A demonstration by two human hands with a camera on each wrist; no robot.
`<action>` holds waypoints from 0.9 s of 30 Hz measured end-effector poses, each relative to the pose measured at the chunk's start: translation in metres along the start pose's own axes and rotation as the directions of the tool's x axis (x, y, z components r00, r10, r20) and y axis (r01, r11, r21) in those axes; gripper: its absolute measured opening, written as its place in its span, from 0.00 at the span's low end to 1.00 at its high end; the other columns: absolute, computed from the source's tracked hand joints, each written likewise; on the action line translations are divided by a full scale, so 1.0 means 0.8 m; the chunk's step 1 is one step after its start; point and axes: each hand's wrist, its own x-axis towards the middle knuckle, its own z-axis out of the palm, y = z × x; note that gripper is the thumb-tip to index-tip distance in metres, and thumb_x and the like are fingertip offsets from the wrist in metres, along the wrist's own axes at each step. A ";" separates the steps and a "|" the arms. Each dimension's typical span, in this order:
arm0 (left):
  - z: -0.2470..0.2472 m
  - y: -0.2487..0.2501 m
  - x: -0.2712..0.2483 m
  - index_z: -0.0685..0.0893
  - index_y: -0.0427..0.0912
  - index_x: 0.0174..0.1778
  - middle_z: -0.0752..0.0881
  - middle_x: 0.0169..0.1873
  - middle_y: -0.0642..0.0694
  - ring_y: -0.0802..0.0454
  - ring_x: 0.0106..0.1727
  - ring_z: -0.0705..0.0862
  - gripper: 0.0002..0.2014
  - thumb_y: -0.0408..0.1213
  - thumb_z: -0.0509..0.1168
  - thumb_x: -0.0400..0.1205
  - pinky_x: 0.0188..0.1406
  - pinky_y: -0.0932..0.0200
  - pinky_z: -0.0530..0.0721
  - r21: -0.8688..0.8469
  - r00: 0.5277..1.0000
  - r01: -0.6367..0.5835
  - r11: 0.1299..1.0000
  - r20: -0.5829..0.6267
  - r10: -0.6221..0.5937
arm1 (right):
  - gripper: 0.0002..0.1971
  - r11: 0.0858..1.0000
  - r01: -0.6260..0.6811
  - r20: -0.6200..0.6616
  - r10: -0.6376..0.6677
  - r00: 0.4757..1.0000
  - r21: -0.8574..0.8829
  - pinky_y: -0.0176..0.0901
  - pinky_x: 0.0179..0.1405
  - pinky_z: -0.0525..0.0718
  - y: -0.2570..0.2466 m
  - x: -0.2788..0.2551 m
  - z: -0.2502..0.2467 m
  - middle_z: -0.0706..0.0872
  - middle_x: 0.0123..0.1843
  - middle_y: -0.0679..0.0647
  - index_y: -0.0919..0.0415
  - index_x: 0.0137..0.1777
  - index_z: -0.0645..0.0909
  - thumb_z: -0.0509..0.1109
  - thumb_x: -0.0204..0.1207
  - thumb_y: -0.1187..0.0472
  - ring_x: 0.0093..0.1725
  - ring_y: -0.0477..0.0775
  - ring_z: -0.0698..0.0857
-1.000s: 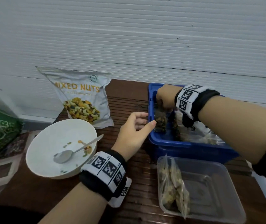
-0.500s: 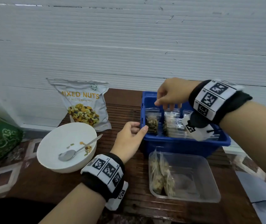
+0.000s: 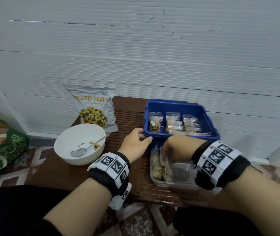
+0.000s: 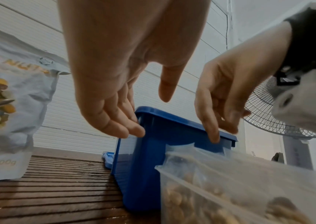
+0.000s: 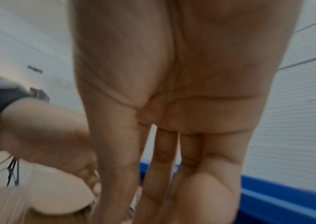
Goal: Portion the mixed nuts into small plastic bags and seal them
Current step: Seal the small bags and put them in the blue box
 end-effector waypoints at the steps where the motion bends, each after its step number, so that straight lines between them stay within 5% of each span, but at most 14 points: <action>1: 0.001 0.000 -0.002 0.71 0.42 0.75 0.82 0.64 0.49 0.53 0.67 0.78 0.25 0.45 0.65 0.83 0.58 0.64 0.72 0.005 1.000 0.001 1.000 0.000 -0.001 | 0.13 1.000 -0.010 -0.007 0.011 1.000 0.008 0.42 0.49 0.82 0.001 -0.001 0.008 0.87 0.49 0.50 0.53 0.54 0.87 0.70 0.75 0.69 0.51 0.52 0.85; 4: 0.002 0.000 -0.008 0.70 0.42 0.76 0.81 0.66 0.48 0.52 0.68 0.78 0.26 0.45 0.66 0.83 0.62 0.62 0.73 0.025 1.000 -0.004 1.000 0.004 0.004 | 0.09 0.999 -0.029 -0.031 0.029 0.999 0.014 0.46 0.54 0.83 0.004 -0.003 0.023 0.87 0.50 0.52 0.57 0.52 0.88 0.72 0.74 0.66 0.52 0.54 0.85; 9: 0.002 0.001 -0.012 0.71 0.42 0.75 0.81 0.67 0.49 0.52 0.66 0.80 0.26 0.44 0.67 0.82 0.64 0.60 0.75 0.046 0.999 -0.032 0.998 -0.005 0.032 | 0.04 0.999 -0.033 -0.097 0.036 0.995 0.025 0.37 0.43 0.75 0.016 -0.013 0.013 0.83 0.40 0.44 0.56 0.48 0.88 0.72 0.76 0.61 0.42 0.46 0.79; 12: 0.001 -0.001 -0.010 0.75 0.43 0.71 0.80 0.65 0.48 0.52 0.64 0.79 0.22 0.46 0.67 0.82 0.65 0.57 0.77 0.088 0.993 -0.100 0.991 -0.055 0.105 | 0.06 0.988 -0.029 -0.185 0.057 0.981 0.150 0.35 0.40 0.77 0.024 -0.025 -0.009 0.80 0.34 0.39 0.52 0.39 0.83 0.71 0.78 0.59 0.37 0.41 0.80; 16: -0.001 -0.010 -0.004 0.82 0.53 0.57 0.83 0.55 0.49 0.48 0.62 0.79 0.16 0.58 0.60 0.82 0.69 0.44 0.75 0.134 0.968 -0.211 0.968 -0.110 0.226 | 0.08 0.917 0.072 -0.349 0.077 0.934 0.393 0.33 0.37 0.80 0.025 -0.032 -0.023 0.86 0.36 0.48 0.56 0.40 0.80 0.68 0.81 0.59 0.35 0.43 0.84; 22: -0.008 -0.010 -0.014 0.86 0.50 0.51 0.87 0.46 0.53 0.58 0.52 0.84 0.16 0.51 0.54 0.88 0.56 0.60 0.79 -0.095 0.913 -0.384 0.918 -0.184 0.363 | 0.07 0.776 0.226 -0.546 0.176 0.819 0.588 0.31 0.34 0.77 0.009 -0.007 0.003 0.84 0.36 0.50 0.62 0.42 0.80 0.66 0.82 0.62 0.35 0.44 0.82; 27: -0.012 -0.023 -0.017 0.84 0.51 0.44 0.87 0.41 0.56 0.61 0.45 0.84 0.04 0.39 0.67 0.83 0.46 0.72 0.79 -0.050 0.866 -0.463 0.885 -0.237 0.440 | 0.06 0.681 0.286 -0.562 0.221 0.797 0.674 0.34 0.33 0.82 -0.001 0.007 0.012 0.84 0.36 0.50 0.62 0.43 0.83 0.67 0.81 0.62 0.36 0.44 0.82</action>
